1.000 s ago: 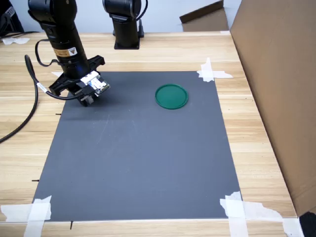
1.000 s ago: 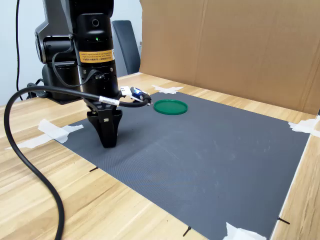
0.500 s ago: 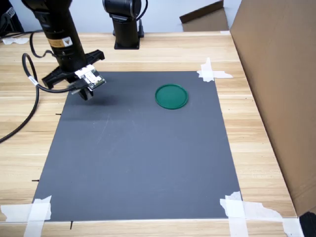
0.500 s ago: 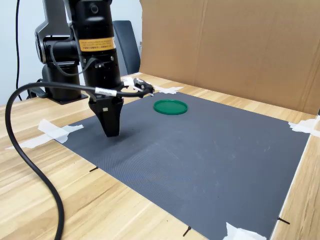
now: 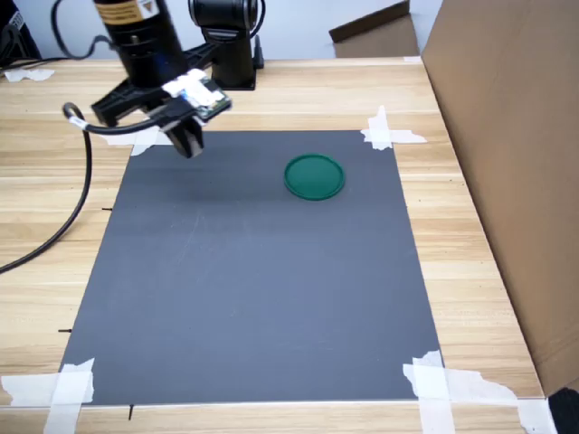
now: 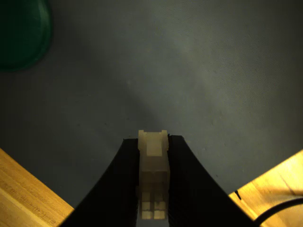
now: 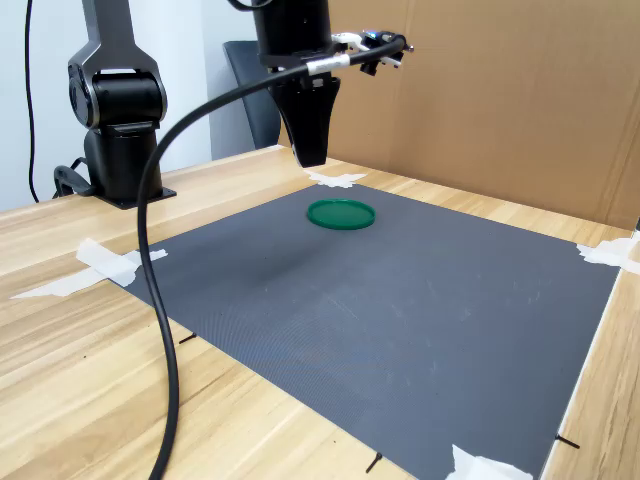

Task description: Grasp a white terminal and put it in the green lid.

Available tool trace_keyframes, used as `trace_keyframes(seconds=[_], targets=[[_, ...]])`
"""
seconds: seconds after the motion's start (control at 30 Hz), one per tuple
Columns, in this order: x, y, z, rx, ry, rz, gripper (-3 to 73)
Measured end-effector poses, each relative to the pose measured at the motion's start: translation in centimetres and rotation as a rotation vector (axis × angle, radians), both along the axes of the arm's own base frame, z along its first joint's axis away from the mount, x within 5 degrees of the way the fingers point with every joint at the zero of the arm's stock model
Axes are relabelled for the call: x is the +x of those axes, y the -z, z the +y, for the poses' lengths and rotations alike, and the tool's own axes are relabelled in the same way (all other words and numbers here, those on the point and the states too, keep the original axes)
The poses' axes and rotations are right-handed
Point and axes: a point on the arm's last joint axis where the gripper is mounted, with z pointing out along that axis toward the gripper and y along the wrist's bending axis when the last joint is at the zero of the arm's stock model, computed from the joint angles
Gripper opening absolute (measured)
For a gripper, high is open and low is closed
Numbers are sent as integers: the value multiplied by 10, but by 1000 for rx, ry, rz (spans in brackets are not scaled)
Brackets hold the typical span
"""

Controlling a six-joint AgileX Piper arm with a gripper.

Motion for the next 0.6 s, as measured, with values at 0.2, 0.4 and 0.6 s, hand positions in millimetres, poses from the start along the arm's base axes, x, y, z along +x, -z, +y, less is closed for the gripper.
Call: trace_keyframes(seconds=[0.2,0.4,0.6], targets=[[-6,1,63,-30,-188,20,90],[-12,1,97,-34,-302,4,90],[-22,2,130,-37,-419,0,90]])
